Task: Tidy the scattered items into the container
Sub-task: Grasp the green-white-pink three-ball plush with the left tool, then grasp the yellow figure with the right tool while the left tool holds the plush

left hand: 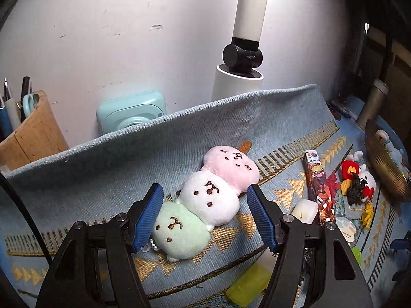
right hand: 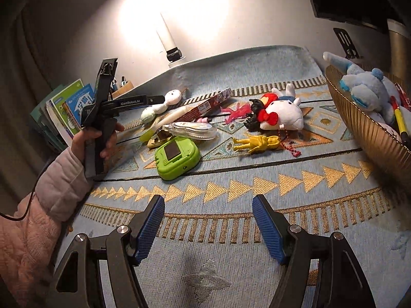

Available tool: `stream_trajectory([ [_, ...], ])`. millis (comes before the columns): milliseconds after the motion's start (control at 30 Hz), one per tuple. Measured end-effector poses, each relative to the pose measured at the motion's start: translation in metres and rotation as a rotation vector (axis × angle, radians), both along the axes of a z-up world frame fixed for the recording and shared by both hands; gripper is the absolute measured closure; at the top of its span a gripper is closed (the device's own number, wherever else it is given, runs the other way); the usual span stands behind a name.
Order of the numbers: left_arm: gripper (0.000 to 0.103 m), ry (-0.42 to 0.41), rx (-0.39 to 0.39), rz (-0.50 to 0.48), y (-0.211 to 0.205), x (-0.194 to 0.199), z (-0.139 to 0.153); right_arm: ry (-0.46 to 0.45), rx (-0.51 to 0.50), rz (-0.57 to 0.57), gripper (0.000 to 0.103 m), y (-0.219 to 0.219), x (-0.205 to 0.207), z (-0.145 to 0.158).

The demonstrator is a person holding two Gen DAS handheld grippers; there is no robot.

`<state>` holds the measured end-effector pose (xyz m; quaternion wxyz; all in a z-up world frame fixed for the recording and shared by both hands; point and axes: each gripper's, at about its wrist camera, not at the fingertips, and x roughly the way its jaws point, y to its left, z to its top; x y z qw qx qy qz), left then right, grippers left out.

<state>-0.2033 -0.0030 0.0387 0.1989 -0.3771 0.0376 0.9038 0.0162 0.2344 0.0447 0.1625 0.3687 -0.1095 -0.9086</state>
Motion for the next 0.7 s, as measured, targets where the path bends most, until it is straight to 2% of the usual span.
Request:
stream_trajectory([
  [233, 0.037, 0.054, -0.154, -0.009, 0.016, 0.006, -0.011, -0.009, -0.009, -0.001, 0.034, 0.001, 0.0, -0.001],
  [300, 0.05, 0.068, -0.179, 0.023, 0.017, 0.006, -0.009, -0.009, -0.009, -0.004, 0.034, 0.001, 0.0, -0.001],
  [433, 0.065, 0.062, -0.128, 0.051, 0.009, 0.011, -0.002, -0.009, -0.01, -0.013, 0.034, 0.003, 0.0, -0.002],
  [567, 0.065, 0.036, -0.084, 0.065, 0.002, 0.036, 0.012, -0.019, -0.013, -0.021, 0.034, 0.005, -0.001, -0.003],
  [700, 0.065, 0.013, -0.037, 0.071, -0.006, 0.088, 0.024, -0.037, -0.019, -0.051, 0.034, 0.009, -0.003, -0.006],
])
